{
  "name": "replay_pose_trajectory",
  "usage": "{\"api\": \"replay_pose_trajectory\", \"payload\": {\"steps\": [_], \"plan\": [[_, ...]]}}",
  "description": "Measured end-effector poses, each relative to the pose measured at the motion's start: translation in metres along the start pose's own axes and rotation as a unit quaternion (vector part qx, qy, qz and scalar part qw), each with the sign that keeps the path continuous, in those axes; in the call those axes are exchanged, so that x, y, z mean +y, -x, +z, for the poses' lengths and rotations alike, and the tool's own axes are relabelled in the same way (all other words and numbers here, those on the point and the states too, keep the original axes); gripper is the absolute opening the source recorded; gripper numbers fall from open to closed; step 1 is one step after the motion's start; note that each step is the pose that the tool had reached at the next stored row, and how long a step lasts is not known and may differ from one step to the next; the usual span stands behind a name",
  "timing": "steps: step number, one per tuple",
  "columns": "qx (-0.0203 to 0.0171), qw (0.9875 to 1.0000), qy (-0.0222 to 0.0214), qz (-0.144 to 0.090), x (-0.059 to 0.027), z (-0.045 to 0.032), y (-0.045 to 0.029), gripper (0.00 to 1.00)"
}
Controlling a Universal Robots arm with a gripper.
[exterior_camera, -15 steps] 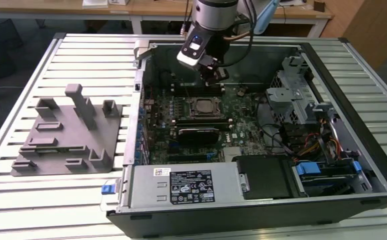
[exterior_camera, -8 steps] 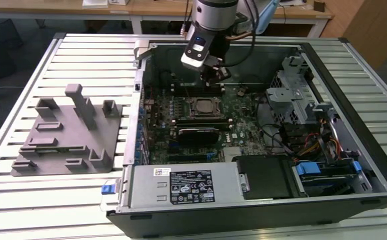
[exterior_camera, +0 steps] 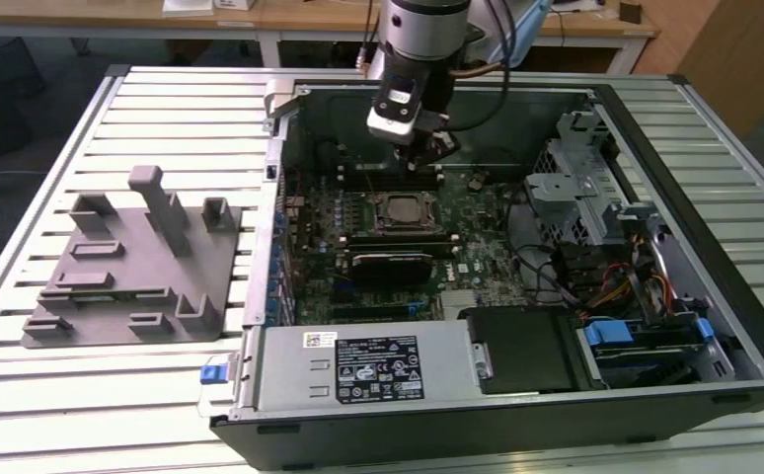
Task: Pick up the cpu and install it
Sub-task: 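Install the first cpu locking lever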
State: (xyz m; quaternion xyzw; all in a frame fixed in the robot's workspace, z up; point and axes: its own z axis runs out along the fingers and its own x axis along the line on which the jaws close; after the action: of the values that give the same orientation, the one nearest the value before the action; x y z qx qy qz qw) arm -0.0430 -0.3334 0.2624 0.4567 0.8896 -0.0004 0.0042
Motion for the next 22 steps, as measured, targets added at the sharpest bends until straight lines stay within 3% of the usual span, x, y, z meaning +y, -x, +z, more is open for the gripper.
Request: {"api": "replay_pose_trajectory", "payload": {"steps": [6,11,15,22], "plan": [[-0.0004,0.999,-0.0001,-0.045,0.0,0.0,0.0,0.11],[-0.0007,0.9966,-0.0001,-0.082,0.0,0.0,0.0,0.11],[-0.0009,0.9939,-0.0001,-0.11,0.0,0.0,0.0,0.11],[-0.0011,0.9872,0.0002,-0.16,0.0,0.0,0.0,0.11]]}}
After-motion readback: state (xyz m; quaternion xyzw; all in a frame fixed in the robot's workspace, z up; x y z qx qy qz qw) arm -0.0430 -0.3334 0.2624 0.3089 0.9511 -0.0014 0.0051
